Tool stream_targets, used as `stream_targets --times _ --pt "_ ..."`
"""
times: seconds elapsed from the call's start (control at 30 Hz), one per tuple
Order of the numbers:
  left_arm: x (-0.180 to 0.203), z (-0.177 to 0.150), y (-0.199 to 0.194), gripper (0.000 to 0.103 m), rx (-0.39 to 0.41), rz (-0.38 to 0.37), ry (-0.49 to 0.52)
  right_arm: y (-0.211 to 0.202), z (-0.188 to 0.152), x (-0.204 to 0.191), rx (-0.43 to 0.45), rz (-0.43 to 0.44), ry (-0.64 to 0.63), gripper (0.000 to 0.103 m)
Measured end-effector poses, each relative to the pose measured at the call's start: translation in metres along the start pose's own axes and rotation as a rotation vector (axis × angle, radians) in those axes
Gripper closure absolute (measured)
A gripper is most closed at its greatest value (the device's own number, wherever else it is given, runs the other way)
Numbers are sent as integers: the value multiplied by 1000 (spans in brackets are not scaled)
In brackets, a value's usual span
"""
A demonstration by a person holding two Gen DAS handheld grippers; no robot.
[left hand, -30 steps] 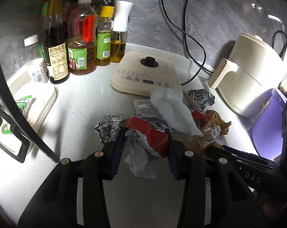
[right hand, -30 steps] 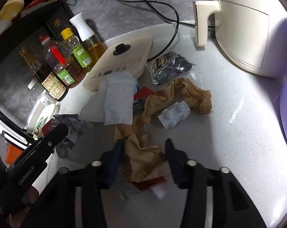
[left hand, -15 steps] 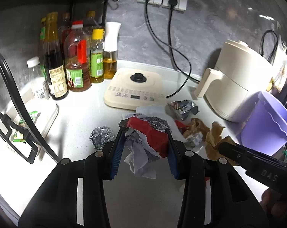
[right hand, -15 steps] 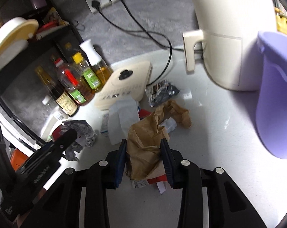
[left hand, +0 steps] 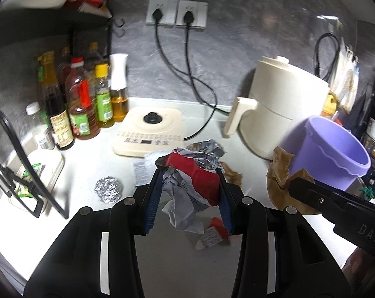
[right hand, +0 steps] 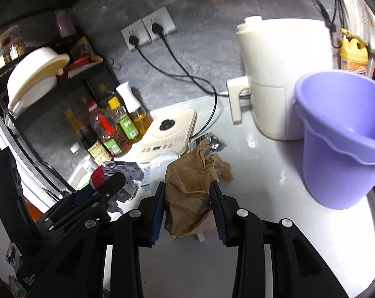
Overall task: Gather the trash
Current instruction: 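Carry both held pieces over the lavender bucket and lower them in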
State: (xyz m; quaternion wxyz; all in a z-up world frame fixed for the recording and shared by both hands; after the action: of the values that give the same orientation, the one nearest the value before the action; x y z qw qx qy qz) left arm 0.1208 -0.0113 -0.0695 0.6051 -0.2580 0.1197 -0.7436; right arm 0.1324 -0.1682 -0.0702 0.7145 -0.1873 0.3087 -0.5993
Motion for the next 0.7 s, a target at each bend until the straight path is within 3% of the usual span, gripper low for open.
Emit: stream_targets --times 0.7 --pt "108 37 29 61 34 -205 142 -66 41 89 189 -171 143 66"
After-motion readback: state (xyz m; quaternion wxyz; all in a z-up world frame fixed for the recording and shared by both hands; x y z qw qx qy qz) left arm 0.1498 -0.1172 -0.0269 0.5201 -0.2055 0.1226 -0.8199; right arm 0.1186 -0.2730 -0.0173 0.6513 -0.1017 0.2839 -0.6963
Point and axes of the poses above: each gripper's, at about its wrist camera, not at the fingertips, and y roughly the way its jaws point, x to its right, z to its top, the point moved 5 cm from there along y, roughly the way its jaws point, and after that the axes turned 13 degrees about -z, right-handed, at the moved point
